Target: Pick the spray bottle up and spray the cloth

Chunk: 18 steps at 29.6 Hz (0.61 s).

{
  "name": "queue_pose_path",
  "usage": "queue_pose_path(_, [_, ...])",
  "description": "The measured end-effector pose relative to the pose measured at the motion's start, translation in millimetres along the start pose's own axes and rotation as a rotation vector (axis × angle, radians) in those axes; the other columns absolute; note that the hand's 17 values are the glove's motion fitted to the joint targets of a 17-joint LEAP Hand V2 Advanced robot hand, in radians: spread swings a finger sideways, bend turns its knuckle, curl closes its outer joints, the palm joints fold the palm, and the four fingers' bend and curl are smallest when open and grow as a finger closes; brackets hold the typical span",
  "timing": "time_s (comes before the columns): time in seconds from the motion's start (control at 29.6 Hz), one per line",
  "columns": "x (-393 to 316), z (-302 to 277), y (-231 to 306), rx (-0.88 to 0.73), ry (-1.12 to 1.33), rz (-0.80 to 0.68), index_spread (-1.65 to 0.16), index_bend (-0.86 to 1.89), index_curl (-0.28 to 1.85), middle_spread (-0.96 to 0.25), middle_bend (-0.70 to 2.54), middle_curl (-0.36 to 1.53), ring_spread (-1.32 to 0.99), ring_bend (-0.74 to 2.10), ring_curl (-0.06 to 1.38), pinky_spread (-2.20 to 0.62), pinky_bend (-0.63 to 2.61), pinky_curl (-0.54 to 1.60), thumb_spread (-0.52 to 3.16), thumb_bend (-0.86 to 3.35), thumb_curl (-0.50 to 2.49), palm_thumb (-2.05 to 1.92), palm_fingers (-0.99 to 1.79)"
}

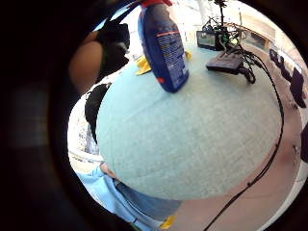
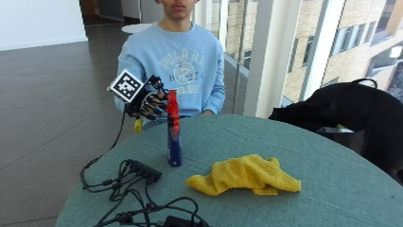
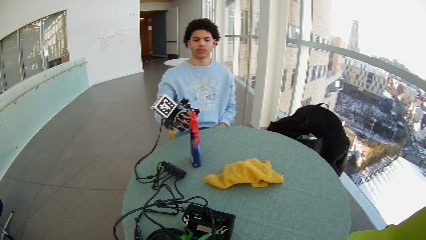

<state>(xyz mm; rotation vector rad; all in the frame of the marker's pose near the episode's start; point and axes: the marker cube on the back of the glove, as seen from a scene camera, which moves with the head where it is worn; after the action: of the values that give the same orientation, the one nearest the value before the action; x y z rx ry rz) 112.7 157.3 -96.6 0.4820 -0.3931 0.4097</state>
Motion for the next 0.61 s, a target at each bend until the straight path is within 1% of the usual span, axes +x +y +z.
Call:
queue_pose_path(0.14, [15, -3, -7, 0.057, -0.104, 0.11, -0.39, 0.16, 0.29, -0.06, 0.18, 0.35, 0.0, 0.21, 0.3, 0.19, 0.29, 0.34, 1.1, -0.02, 0.29, 0.57, 0.61])
queue_pose_path(0.24, [26, -1, -18, 0.096, -0.191, 0.103, -0.39, 0.15, 0.29, -0.06, 0.19, 0.35, 0.0, 0.21, 0.31, 0.2, 0.3, 0.34, 1.1, -0.02, 0.29, 0.57, 0.61])
queue_pose_path(0.34, [34, 3, -40, 0.205, -0.265, 0.104, -0.39, 0.1, 0.28, -0.06, 0.2, 0.36, 0.0, 0.23, 0.31, 0.2, 0.31, 0.35, 1.09, -0.02, 0.29, 0.57, 0.6])
queue_pose_path(0.41, [37, 6, -52, 0.25, -0.305, 0.116, -0.39, 0.09, 0.26, -0.06, 0.21, 0.37, 0.0, 0.24, 0.32, 0.2, 0.32, 0.35, 1.09, -0.02, 0.29, 0.57, 0.59])
queue_pose_path(0.51, [40, 8, -62, 0.229, -0.349, 0.136, -0.38, 0.08, 0.25, -0.06, 0.23, 0.37, 0.0, 0.25, 0.32, 0.2, 0.33, 0.36, 1.07, -0.02, 0.29, 0.57, 0.58])
queue_pose_path(0.61, [43, 10, -68, 0.189, -0.37, 0.11, -0.38, 0.09, 0.24, -0.06, 0.23, 0.38, 0.0, 0.26, 0.32, 0.21, 0.34, 0.36, 1.07, -0.02, 0.29, 0.57, 0.58])
